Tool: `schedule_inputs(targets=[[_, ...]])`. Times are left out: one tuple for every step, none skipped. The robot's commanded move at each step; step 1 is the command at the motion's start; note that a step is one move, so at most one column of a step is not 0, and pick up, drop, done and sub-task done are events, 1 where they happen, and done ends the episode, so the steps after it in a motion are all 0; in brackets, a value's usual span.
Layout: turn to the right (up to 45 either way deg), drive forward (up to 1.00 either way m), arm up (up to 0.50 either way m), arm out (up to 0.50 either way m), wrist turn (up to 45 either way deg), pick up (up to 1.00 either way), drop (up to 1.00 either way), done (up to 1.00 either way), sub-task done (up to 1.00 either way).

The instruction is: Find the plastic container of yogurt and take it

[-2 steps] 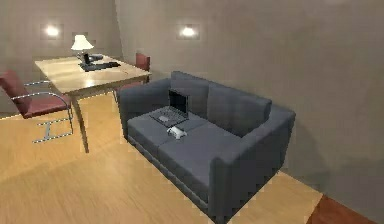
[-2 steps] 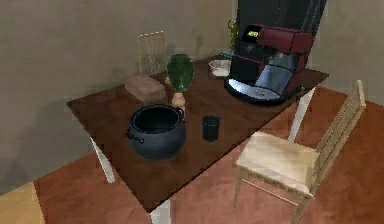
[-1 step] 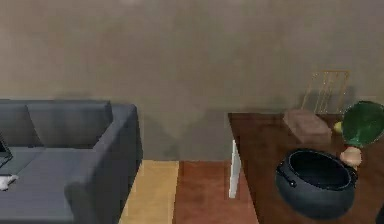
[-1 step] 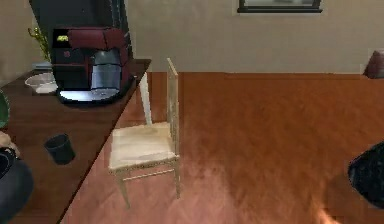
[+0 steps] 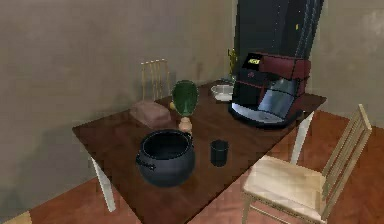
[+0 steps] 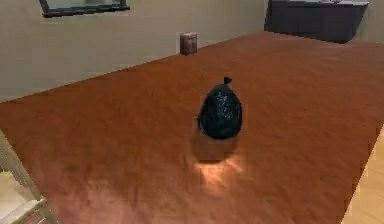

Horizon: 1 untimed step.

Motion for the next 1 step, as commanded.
schedule_inputs(targets=[[27.0,0.0,0.0,0.0,0.0,0.0,0.0,0.0,0.0]])
